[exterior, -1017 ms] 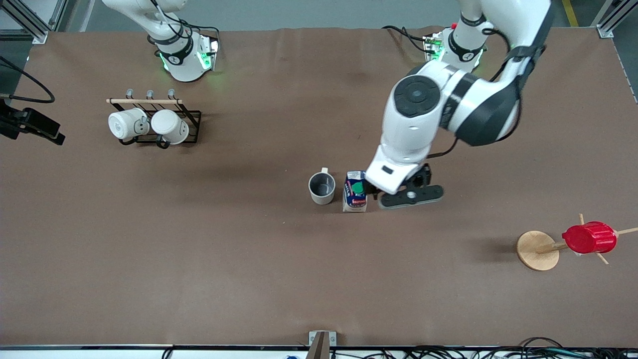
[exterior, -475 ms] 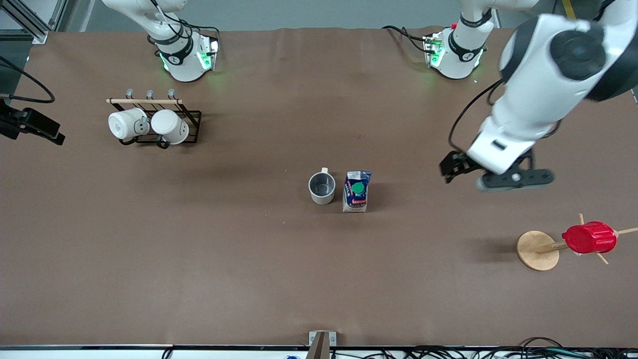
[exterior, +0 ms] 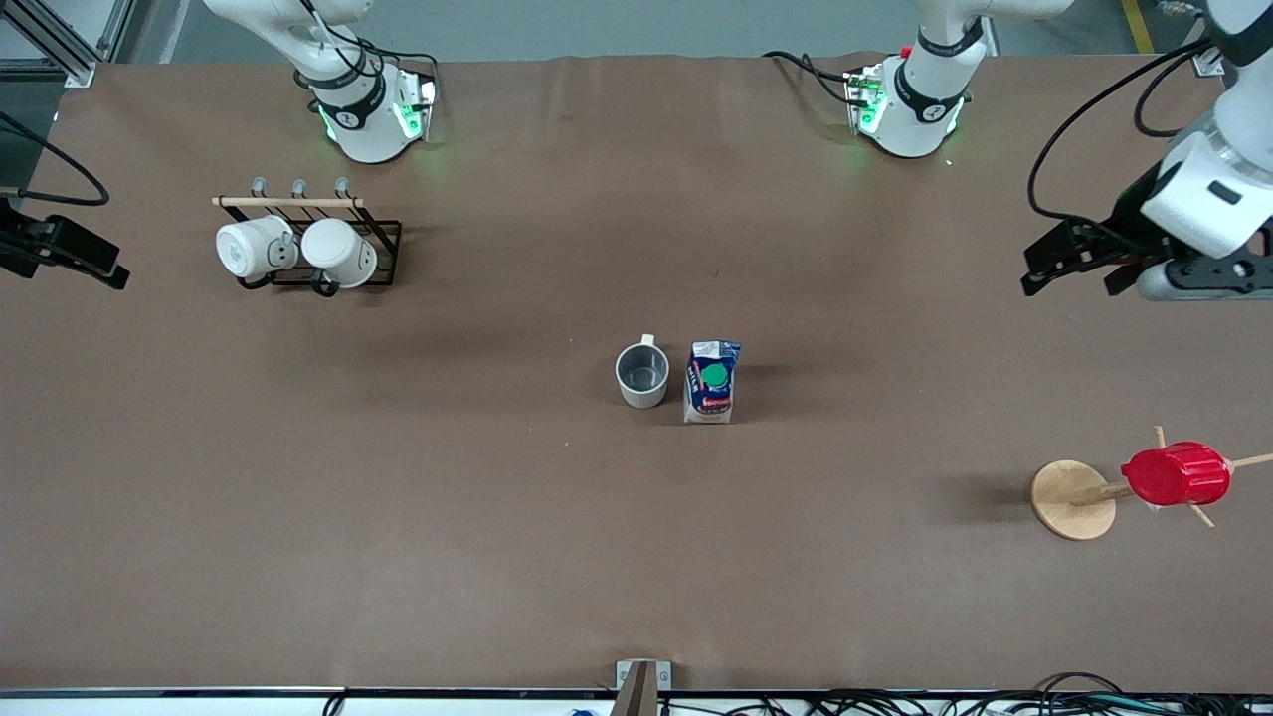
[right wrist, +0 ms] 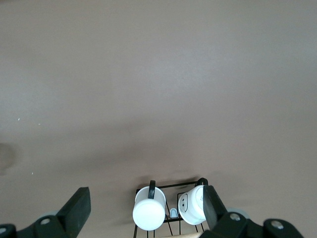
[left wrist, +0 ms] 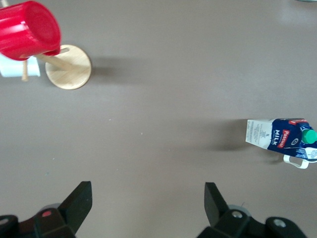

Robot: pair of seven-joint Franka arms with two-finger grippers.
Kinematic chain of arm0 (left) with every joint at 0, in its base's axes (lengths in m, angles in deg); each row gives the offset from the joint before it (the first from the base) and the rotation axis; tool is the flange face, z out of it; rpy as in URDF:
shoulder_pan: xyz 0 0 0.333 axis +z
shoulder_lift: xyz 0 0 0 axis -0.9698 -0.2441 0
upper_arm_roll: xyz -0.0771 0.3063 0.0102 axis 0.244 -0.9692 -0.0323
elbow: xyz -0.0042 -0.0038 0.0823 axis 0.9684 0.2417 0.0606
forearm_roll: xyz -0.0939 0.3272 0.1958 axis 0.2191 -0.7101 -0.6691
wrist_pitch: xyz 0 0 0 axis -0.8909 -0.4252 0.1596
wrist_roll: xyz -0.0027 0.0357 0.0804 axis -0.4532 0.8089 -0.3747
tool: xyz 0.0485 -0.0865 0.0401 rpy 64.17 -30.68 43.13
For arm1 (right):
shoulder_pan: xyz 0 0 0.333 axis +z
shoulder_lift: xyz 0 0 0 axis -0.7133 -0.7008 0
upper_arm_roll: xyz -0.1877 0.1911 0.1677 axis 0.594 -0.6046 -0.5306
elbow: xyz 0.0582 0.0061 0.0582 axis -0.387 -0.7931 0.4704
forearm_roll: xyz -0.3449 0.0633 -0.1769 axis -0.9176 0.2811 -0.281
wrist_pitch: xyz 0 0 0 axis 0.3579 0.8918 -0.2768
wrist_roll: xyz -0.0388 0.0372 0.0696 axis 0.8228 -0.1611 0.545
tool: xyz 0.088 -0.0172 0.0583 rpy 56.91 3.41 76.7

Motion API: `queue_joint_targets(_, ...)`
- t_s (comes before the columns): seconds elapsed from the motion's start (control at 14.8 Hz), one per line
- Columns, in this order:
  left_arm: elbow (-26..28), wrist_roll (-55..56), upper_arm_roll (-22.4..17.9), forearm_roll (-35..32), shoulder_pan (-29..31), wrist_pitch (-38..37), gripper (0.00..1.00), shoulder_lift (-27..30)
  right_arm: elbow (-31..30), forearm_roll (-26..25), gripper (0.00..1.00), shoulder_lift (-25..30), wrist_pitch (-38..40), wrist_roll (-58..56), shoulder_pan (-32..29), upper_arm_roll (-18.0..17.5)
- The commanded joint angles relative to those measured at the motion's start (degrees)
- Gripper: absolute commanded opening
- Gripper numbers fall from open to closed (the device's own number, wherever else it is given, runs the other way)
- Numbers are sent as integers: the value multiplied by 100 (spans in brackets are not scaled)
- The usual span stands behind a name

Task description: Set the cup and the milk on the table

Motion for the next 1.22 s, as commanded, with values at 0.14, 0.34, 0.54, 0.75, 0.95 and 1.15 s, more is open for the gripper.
queue_joint_targets(0.14, -640, -354, 53, -347, 166, -454, 100, -113, -60, 104, 100, 77, -13, 68, -9, 17)
queue_joint_targets(0.34, -967, -800, 106, -382, 342, -774, 100, -246, -60, 104, 100, 68, -40, 68, 0, 17)
queue_joint_targets(0.54, -906, -812, 448, -347, 702, -843, 99, -140, -60, 104, 100, 68, -31, 59, -9, 26)
queue_joint_targets(0.75, -862, -584, 502, -364, 703, -870, 99, -131, -60, 113, 100, 68, -40, 59, -9, 17)
queue_joint_targets(0.95, -783, -425, 502, -356, 677, -826, 98, -114, -60, 113, 100, 68, -40, 59, -9, 17)
queue_joint_targets(1.15, -616, -179, 510, -356, 563, -783, 98, -18, -60, 113, 100, 68, -48, 59, -9, 17)
